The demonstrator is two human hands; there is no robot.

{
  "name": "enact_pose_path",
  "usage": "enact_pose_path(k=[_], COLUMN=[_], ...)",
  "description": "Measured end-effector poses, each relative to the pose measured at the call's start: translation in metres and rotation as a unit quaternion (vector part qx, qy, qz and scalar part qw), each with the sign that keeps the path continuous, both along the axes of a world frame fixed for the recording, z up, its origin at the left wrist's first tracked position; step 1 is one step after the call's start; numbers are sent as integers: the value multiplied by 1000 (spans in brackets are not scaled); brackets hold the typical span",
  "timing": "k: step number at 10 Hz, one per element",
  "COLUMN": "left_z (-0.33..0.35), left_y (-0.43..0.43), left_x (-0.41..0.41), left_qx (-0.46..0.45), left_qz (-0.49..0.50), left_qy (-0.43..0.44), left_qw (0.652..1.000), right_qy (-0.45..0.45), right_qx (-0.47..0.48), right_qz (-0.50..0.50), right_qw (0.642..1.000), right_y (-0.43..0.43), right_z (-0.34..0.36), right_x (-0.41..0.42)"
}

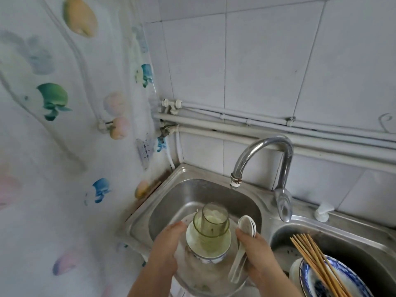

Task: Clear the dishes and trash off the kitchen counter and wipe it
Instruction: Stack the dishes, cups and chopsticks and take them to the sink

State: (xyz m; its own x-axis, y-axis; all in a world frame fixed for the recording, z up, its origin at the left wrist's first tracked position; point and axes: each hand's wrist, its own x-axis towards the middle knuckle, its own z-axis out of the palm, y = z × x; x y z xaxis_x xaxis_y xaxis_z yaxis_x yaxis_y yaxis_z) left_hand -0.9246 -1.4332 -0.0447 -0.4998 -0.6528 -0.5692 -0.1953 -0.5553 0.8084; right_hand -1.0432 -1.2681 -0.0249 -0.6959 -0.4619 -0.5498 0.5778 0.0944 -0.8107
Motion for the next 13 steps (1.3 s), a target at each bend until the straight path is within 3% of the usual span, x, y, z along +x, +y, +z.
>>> enact_pose_path(k=[1,3,5,8,13], left_z=[-11,-98,-81,-136,-191], left_y=[-46,-136,-128,-130,-126], left_x=[-16,-55,-80,-103,-106], left_qx=[-18,16,29,71,124], left_qz=[-23,-81,-108,-151,-117], left_qy=[-14,-45,-73,-131,-183], left_qw=[999,996,991,977,968], right_qy=[-7,-40,-81,-138,-89], right_qx=[15,12,52,135,202], right_qz=[-38,-119,-163,-173,-148], right_qw=[999,992,982,966,964], right_y=[-33,-79,-98,-102,-111], right_z=[-5,-19,-50,-110,-162], right_x=[-4,-11,-25,-37,-55])
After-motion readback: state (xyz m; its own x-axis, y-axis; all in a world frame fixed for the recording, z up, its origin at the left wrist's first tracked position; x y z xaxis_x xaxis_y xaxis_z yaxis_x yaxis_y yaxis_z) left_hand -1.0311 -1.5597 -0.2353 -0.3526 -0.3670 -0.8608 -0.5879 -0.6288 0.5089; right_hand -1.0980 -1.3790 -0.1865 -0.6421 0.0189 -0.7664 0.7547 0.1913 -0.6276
